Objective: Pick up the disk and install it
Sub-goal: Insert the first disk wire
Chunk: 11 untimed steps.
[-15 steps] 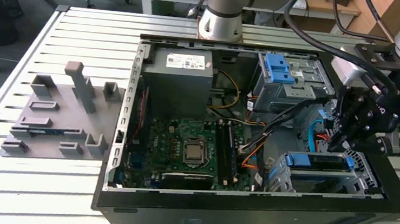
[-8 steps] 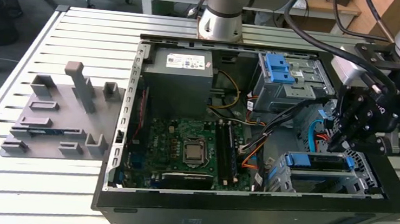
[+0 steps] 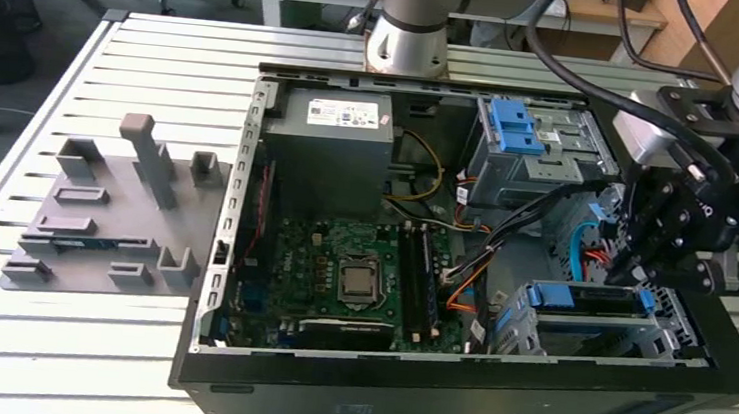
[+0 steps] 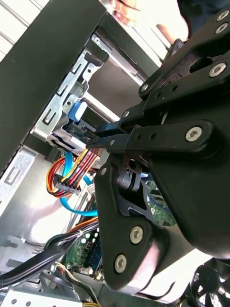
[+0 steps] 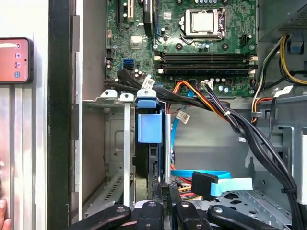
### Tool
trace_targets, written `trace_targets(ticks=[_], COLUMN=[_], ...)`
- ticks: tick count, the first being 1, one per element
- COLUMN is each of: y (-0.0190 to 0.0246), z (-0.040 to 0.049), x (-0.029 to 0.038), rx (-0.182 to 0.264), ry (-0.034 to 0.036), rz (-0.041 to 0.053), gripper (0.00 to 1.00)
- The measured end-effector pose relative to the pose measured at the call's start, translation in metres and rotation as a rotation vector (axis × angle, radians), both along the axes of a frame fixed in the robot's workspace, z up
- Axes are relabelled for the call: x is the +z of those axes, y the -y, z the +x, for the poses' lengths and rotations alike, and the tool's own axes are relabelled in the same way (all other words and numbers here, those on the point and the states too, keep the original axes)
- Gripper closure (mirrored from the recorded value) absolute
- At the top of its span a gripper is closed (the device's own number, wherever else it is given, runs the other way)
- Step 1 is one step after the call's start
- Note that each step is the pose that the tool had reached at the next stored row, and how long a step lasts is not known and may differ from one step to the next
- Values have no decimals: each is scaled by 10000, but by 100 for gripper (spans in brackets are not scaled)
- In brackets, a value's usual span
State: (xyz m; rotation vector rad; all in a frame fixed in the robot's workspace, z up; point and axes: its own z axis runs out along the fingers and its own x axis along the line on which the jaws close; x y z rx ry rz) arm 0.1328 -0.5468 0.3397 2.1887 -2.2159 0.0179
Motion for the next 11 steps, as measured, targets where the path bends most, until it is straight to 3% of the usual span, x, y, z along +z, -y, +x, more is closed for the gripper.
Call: trace_targets(ticks=[4,11], y=[40,45], z=[0,0], x=[-20,-46], rx=[1,2], ry=[0,0], rz=[15,12], gripper=[83,83])
